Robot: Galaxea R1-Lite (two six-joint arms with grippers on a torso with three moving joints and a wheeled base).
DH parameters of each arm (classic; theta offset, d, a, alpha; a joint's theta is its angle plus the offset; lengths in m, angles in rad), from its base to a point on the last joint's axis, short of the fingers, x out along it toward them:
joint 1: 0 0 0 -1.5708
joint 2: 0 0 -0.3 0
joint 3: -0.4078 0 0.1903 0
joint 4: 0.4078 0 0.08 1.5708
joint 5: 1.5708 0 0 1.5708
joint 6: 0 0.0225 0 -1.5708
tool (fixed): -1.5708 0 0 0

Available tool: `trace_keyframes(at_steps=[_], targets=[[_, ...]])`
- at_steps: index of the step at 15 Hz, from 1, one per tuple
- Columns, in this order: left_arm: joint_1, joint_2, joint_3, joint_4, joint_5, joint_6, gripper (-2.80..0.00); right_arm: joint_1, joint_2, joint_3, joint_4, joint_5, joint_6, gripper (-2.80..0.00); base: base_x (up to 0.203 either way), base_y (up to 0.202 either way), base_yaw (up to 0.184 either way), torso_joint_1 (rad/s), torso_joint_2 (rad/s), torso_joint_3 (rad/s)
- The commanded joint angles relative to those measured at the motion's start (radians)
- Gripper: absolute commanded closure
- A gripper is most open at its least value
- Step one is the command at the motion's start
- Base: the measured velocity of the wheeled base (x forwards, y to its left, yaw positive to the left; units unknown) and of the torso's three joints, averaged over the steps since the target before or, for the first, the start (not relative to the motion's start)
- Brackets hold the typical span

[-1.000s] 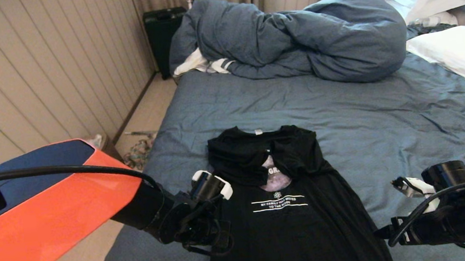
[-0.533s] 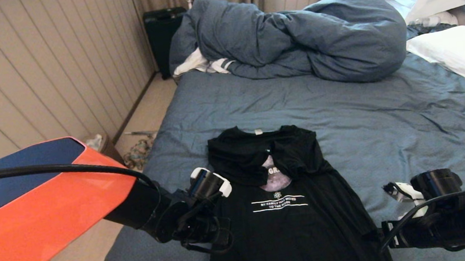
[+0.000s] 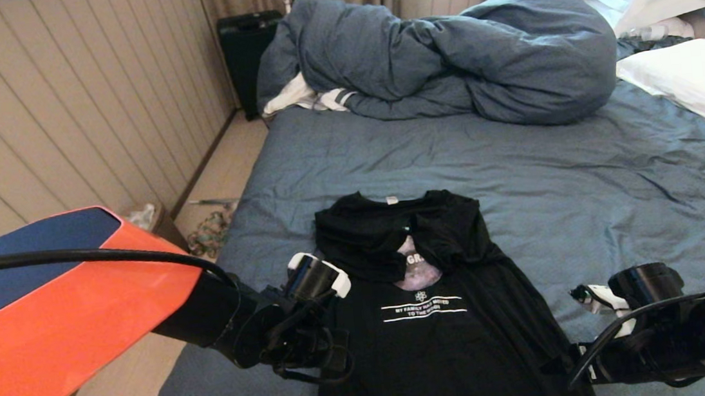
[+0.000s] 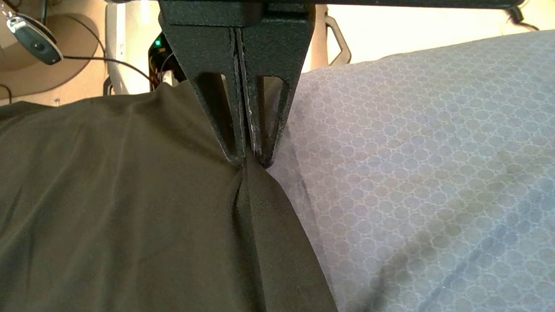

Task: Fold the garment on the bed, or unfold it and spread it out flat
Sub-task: Fold the black T-shirt

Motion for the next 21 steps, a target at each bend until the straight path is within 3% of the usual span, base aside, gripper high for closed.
trace_keyframes(at_steps=[1,5,6,10,16,21], targets=[[0.001,0.0,-0.001,-0.001,0.002,-0.002,0.0,0.024,0.006,0.007,-0.002,-0.002,0.004,-2.8,0.0,0.0,0.0,0.0,0.0,0.0],[0.001,0.0,-0.001,0.0,0.002,-0.002,0.0,0.038,0.031,0.0,-0.017,-0.014,0.018,-2.8,0.0,0.0,0.0,0.0,0.0,0.0],[0.0,0.0,-0.001,0.0,0.002,-0.002,0.0,0.04,0.039,0.01,-0.061,-0.02,0.018,0.0,0.0,0.0,0.0,0.0,0.0,0.0],[0.0,-0.008,0.0,0.002,0.0,-0.01,0.0,0.064,0.1,0.051,-0.192,-0.094,0.018,0.0,0.0,0.0,0.0,0.0,0.0,0.0],[-0.032,-0.043,0.041,-0.001,0.0,-0.022,0.0,0.068,0.044,0.091,-0.201,-0.095,0.024,0.0,0.0,0.0,0.0,0.0,0.0,0.0],[-0.06,-0.115,0.118,-0.004,0.0,-0.041,0.0,0.068,-0.112,0.176,-0.199,-0.094,0.034,0.0,0.0,0.0,0.0,0.0,0.0,0.0]])
